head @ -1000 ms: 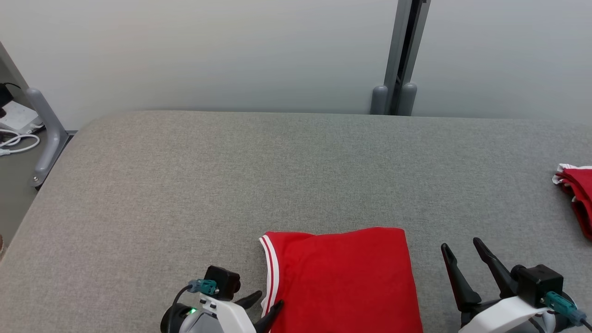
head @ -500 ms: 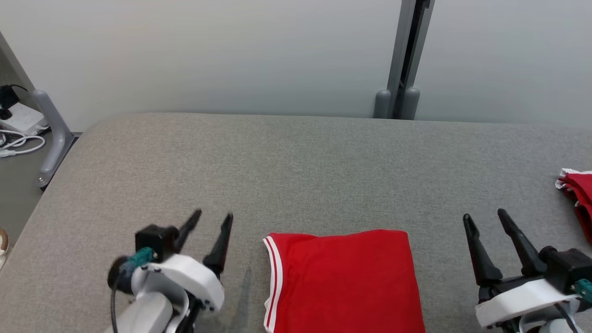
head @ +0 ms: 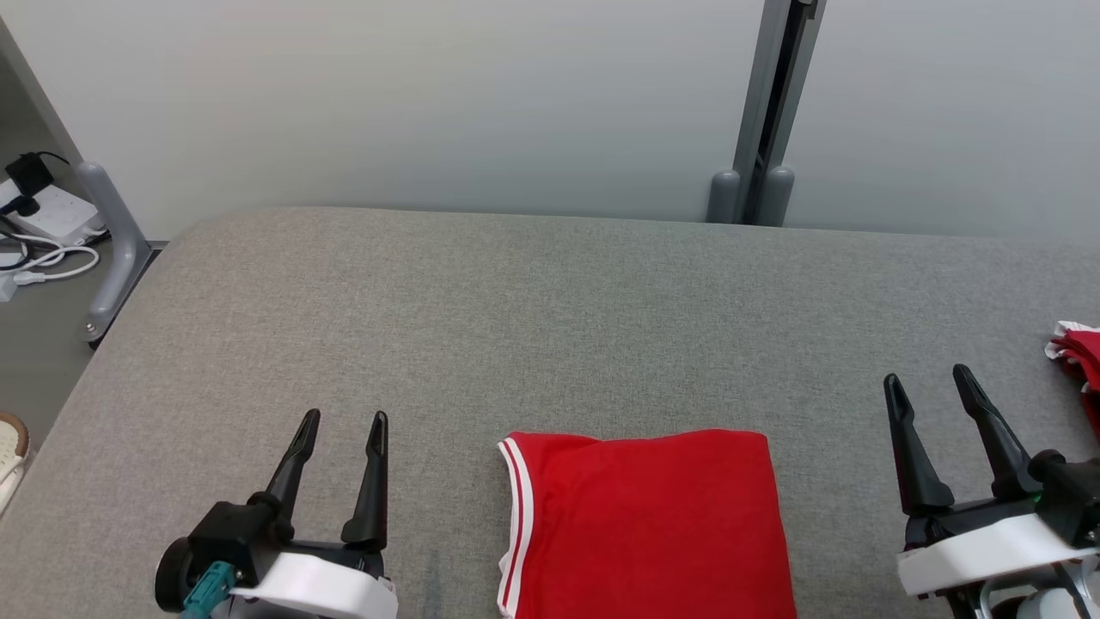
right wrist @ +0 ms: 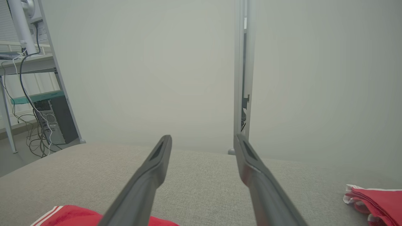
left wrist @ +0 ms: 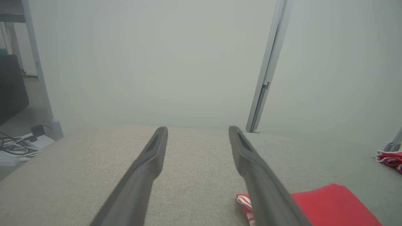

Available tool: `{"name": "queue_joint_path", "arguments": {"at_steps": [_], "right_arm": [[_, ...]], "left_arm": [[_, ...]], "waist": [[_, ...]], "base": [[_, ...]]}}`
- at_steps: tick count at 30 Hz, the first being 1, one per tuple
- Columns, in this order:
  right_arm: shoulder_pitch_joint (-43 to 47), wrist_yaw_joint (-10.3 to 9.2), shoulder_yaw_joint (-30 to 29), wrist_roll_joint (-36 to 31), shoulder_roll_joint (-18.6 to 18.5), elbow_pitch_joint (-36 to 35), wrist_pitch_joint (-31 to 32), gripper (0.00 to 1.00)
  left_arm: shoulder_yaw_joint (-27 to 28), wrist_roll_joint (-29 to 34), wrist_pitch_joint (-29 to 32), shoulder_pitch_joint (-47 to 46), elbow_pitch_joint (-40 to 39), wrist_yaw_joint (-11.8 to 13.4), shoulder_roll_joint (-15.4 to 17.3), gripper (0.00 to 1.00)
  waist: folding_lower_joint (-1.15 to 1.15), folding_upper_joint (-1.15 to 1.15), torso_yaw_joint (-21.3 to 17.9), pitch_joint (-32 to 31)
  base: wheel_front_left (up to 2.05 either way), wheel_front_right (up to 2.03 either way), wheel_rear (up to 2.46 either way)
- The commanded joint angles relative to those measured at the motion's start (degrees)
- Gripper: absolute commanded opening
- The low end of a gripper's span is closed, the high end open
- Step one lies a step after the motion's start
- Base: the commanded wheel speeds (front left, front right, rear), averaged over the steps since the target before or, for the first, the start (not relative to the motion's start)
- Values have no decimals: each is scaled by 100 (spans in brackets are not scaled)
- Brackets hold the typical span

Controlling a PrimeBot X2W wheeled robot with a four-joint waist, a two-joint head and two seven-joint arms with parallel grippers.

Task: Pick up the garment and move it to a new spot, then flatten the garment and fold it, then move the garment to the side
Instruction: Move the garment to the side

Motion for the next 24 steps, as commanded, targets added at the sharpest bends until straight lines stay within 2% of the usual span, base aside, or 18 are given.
{"name": "queue_joint_path", "arguments": {"at_steps": [1,2,8,24], "right_arm": [[42,0,-26,-42,21,-24,-25,100],[67,0,-80,-11,67,-2,-25,100],[122,0,-140,1,164,72,-25,100],[90,0,-136,40,148,174,-25,100]], "left_arm": [[128,135,-15,74,-52,-107,-43,100],[315,310,-15,163,-85,-261,-130,100],[553,533,-15,250,-78,-473,-239,100],[397,359,-16,181,-153,-320,-242,100]], "waist": [[0,0,4,3],[0,0,8,4],[0,0,9,-2],[0,0,-26,-37]], "base": [[0,0,0],[0,0,0],[0,0,0],[0,0,0]]}}
